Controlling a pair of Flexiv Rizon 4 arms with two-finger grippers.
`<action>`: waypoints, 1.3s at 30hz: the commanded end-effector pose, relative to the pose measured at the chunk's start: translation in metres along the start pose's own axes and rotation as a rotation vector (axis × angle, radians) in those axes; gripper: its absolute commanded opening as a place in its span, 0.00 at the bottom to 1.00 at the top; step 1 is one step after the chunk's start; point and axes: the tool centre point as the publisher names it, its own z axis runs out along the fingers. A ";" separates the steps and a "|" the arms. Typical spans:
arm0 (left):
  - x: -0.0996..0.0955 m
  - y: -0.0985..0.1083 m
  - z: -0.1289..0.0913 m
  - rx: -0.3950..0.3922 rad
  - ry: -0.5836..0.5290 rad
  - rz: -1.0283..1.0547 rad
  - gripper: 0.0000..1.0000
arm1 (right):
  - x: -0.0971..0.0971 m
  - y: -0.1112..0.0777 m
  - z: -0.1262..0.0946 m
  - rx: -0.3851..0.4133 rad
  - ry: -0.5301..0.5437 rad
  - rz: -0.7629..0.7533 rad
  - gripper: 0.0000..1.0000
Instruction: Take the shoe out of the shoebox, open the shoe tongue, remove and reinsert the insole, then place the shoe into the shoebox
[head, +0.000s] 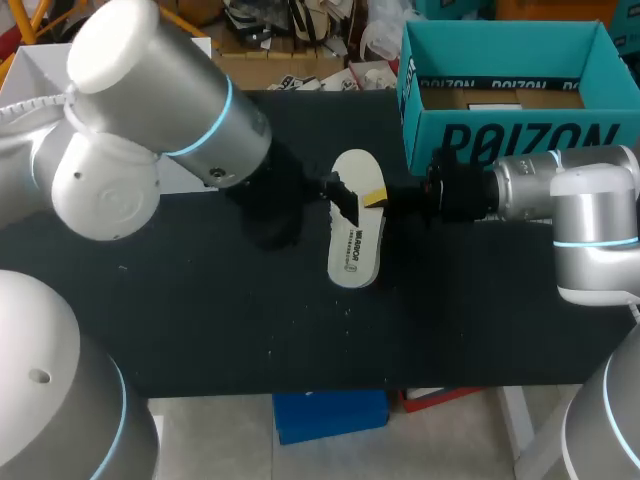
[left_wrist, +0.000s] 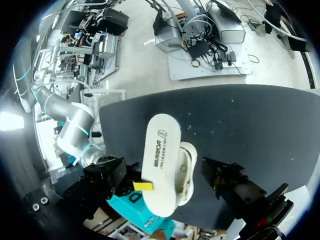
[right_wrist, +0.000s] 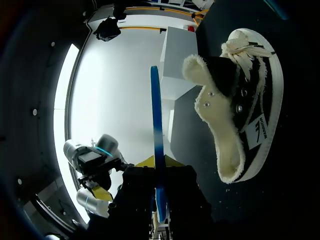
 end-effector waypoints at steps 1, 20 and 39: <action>0.024 -0.005 -0.006 0.036 -0.678 -0.027 1.00 | 0.000 0.000 0.001 -0.003 -0.001 0.000 0.00; 0.035 -0.008 0.002 0.018 -0.768 -0.053 1.00 | 0.000 0.000 0.001 -0.003 -0.001 0.000 0.00; 0.048 -0.004 0.013 -0.011 -0.882 -0.109 1.00 | 0.000 0.000 0.001 -0.003 -0.001 0.000 0.00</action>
